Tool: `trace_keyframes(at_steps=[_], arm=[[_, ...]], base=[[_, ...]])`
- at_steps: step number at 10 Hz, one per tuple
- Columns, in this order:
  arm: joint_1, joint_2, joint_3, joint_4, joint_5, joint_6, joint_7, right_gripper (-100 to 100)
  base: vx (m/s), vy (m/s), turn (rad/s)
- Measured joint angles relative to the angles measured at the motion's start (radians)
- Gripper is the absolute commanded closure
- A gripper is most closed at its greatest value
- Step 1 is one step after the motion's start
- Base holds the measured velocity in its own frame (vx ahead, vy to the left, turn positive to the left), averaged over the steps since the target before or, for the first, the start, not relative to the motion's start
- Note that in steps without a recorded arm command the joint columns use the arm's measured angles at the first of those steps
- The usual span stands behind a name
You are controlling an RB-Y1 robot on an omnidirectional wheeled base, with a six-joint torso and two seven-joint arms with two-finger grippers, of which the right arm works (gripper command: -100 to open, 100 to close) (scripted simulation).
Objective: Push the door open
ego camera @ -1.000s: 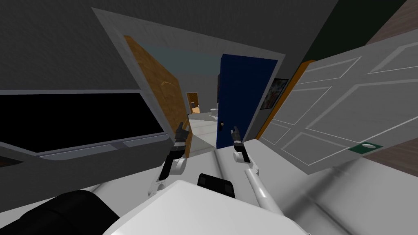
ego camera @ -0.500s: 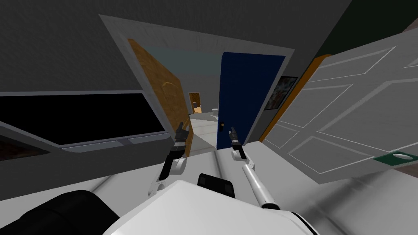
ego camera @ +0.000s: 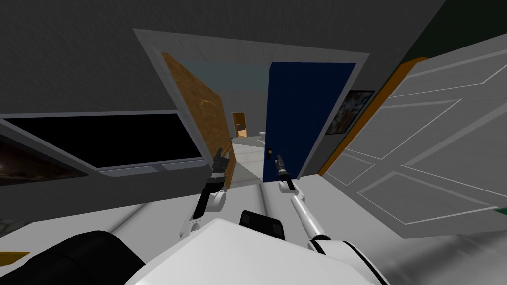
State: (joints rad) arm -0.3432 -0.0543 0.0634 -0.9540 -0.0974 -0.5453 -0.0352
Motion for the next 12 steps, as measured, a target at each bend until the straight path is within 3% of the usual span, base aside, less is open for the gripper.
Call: trace_keyframes(at_steps=[1,4,6,8,12], arm=[[-0.026,-0.002,0.001,0.04,-0.001,-0.002,-0.002,-100],[-0.053,-0.001,0.006,0.107,-0.002,0.003,-0.004,-100],[-0.096,0.002,0.009,0.188,-0.003,-0.002,-0.003,-100],[-0.114,0.004,0.014,0.218,-0.003,0.02,-0.003,-100],[-0.165,0.011,0.018,0.318,-0.004,0.02,-0.001,-100]], base=[[0.017,-0.052,0.051],[0.012,-0.059,0.071],[0.014,-0.11,0.129],[0.014,-0.077,0.033],[0.005,-0.061,0.068]])
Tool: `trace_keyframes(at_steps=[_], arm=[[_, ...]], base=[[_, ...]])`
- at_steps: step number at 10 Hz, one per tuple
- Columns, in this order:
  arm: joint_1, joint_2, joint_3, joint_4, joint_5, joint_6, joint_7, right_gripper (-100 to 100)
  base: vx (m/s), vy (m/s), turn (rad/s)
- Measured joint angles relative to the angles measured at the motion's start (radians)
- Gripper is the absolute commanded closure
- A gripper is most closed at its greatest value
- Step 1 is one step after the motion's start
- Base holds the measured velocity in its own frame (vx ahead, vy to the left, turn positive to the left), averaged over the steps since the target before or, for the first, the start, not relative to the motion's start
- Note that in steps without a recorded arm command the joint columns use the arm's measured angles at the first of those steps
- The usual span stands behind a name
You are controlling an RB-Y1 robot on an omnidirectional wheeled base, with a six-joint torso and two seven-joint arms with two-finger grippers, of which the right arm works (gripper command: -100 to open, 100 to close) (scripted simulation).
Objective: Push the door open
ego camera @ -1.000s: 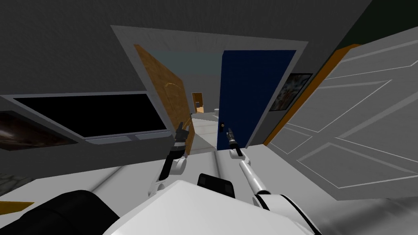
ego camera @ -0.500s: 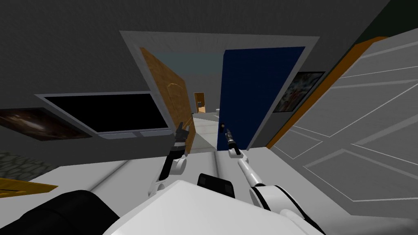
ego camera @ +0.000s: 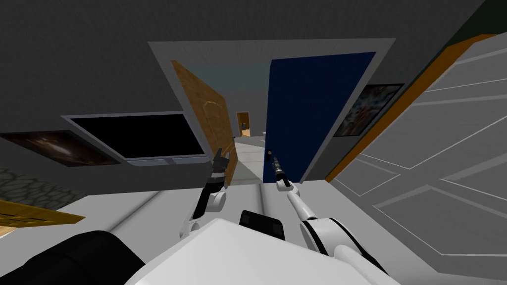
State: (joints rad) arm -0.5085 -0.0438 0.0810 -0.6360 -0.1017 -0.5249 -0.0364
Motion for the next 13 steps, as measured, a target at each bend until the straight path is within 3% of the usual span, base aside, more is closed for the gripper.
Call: trace_keyframes(at_steps=[3,9,13], arm=[[-0.047,0.005,0.004,0.093,-0.001,-0.004,-0.001,-100],[-0.046,-0.013,-0.003,0.103,-0.004,-0.012,0.001,-100],[-0.042,-0.012,-0.01,0.105,-0.007,-0.019,0.004,-100]], base=[[-0.003,-0.094,0.049],[0.18,0.03,0.023],[0.194,0.042,0.025]])
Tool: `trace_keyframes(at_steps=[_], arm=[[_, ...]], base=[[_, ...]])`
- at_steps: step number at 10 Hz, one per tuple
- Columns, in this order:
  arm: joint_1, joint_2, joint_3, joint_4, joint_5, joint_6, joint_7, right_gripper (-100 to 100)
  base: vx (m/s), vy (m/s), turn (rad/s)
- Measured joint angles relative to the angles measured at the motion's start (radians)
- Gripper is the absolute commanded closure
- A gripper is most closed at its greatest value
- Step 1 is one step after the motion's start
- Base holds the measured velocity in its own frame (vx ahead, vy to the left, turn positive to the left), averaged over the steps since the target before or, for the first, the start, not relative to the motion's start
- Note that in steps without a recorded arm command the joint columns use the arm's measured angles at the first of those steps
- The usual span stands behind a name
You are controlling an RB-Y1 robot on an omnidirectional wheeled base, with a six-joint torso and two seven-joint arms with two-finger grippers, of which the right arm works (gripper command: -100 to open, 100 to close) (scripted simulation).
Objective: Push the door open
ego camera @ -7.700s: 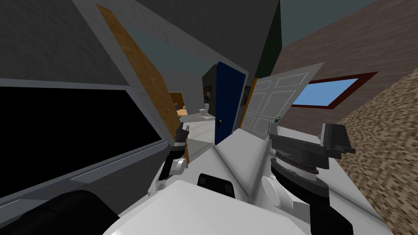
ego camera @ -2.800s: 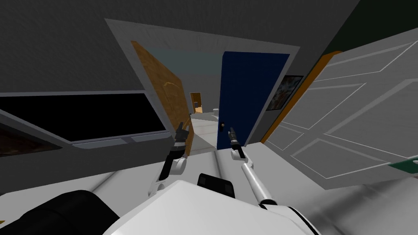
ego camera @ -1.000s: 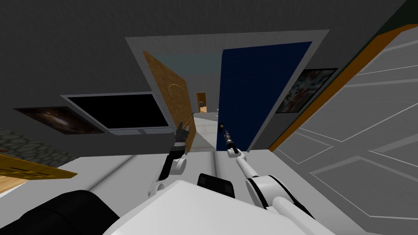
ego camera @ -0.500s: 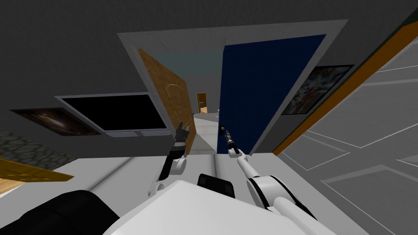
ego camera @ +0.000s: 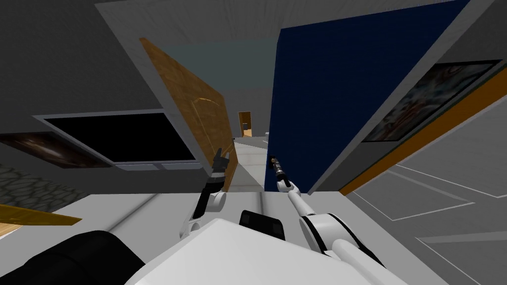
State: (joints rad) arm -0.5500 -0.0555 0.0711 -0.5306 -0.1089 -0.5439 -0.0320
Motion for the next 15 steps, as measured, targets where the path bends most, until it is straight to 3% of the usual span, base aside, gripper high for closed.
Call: trace_keyframes(at_steps=[2,3,10,11,13,15], arm=[[0.001,0.007,-0.004,0.003,-0.001,-0.003,0.002,-100],[0.001,0.008,-0.004,0.002,-0.001,-0.003,0.002,100],[0.011,0.008,-0.006,0.0,-0.002,0.003,0.005,100],[-0.003,0.007,-0.014,0.036,-0.006,-0.009,0.007,100],[0.01,0.0,-0.022,0.011,-0.008,0.0,0.011,100],[-0.018,-0.01,-0.035,0.056,-0.014,-0.021,0.012,100]], base=[[0.132,0.041,0.013],[-0.009,-0.004,-0.004],[0.023,0.013,-0.01],[0.103,0.064,-0.015],[0.153,0.083,-0.042],[0.082,0.041,-0.005]])
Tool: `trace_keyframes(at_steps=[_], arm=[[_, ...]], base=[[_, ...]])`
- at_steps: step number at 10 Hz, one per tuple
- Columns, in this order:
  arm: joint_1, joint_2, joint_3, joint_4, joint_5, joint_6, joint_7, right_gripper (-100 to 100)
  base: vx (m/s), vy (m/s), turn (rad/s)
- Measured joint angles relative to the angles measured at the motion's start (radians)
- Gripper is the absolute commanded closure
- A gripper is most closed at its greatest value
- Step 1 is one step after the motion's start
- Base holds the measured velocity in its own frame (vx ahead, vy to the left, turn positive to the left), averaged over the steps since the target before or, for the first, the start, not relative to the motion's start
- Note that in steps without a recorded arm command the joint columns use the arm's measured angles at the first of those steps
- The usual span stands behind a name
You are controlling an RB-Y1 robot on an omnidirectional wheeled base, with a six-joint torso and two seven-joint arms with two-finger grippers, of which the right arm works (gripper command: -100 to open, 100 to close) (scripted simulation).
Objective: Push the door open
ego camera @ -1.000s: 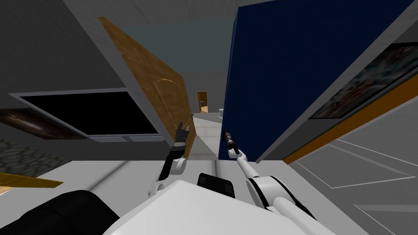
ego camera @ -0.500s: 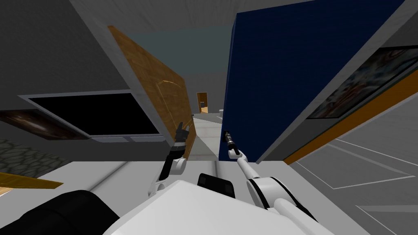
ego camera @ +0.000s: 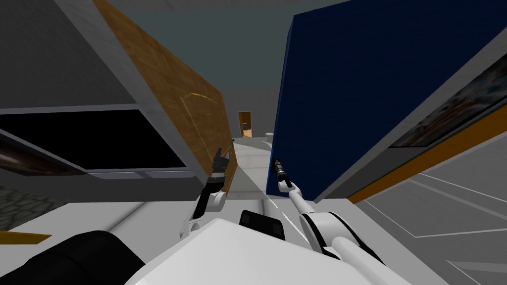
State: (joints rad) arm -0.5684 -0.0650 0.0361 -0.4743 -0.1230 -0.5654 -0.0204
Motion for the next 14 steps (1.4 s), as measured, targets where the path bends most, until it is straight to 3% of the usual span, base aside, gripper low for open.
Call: trace_keyframes(at_steps=[2,3,4,5,6,7,8,9,11,12,13,14], arm=[[0.021,-0.007,-0.005,-0.042,-0.001,0.02,0.003,100],[0.013,-0.008,-0.015,-0.017,-0.005,0.012,0.007,100],[0.029,-0.012,-0.018,-0.047,-0.005,0.022,0.01,100],[0.02,-0.013,-0.029,-0.029,-0.01,0.017,0.016,100],[0.054,-0.013,-0.038,-0.088,-0.011,0.043,0.028,100],[0.041,-0.019,-0.041,-0.07,-0.013,0.04,0.028,100],[0.056,-0.024,-0.048,-0.098,-0.015,0.054,0.029,100],[0.023,-0.03,-0.056,-0.04,-0.02,0.032,0.027,100],[0.043,-0.037,-0.078,-0.068,-0.027,0.044,0.042,100],[0.003,-0.047,-0.088,0.012,-0.032,0.01,0.036,100],[-0.021,-0.052,-0.096,0.058,-0.036,-0.018,0.034,100],[0.015,-0.052,-0.1,-0.01,-0.035,0.014,0.043,100]], base=[[0.151,0.084,-0.054],[0.1,0.076,-0.031],[0.13,0.091,-0.05],[0.159,0.103,-0.045],[0.107,0.066,-0.032],[0.137,0.083,-0.058],[0.12,0.09,-0.05],[0.155,0.126,-0.077],[0.169,0.111,-0.057],[0.118,0.075,-0.055],[0.051,0.026,0.006],[-0.003,-0.001,0.011]])
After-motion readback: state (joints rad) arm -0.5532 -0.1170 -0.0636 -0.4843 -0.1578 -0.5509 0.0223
